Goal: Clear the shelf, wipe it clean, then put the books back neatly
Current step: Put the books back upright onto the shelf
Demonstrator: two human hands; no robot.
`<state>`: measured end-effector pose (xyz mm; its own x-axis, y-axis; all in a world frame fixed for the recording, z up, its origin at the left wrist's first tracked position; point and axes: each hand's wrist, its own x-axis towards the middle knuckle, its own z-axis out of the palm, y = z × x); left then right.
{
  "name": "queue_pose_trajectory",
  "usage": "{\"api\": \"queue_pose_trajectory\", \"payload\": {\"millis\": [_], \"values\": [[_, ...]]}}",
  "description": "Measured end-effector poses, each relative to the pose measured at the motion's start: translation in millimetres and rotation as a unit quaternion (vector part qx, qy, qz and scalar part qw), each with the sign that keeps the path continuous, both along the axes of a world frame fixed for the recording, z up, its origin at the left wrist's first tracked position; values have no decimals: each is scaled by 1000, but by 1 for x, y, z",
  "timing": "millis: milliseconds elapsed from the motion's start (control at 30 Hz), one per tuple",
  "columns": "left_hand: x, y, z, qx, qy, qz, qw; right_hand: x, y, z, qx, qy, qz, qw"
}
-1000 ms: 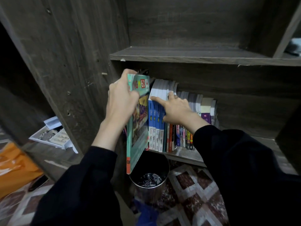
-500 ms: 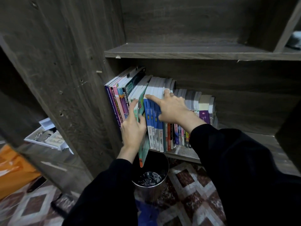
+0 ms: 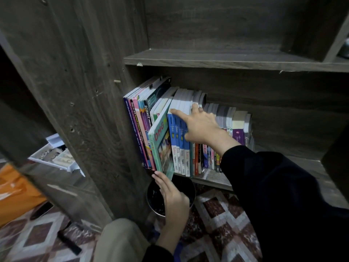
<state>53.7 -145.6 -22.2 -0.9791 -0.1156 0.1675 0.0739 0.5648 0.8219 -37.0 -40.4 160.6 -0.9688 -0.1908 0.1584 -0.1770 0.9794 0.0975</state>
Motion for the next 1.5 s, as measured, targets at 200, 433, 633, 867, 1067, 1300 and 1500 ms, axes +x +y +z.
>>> {"api": "queue_pose_trajectory", "payload": {"millis": [200, 433, 633, 867, 1067, 1300, 1500], "values": [[-38, 4, 31, -7, -143, -62, 988, -3, 0, -4, -2, 7, -1, 1000], [-76, 12, 64, 17, -251, -87, 964, -4, 1, -6, 8, 18, 16, 1000], [-71, 2, 69, 58, -269, -99, 956, 2, 12, -5, -129, 14, 22, 991], [-62, -9, 88, -86, 149, -17, 985, -1, 38, -3, -253, -12, 8, 967], [-101, -6, 127, -312, 215, -86, 921, -3, 40, -1, -247, -28, 19, 969], [-119, -8, 136, -366, 237, -61, 898, -4, 41, 0, -243, -30, 34, 969], [-123, -14, 132, -414, 255, -75, 871, -3, 39, 0, -239, -32, 32, 970]]}}
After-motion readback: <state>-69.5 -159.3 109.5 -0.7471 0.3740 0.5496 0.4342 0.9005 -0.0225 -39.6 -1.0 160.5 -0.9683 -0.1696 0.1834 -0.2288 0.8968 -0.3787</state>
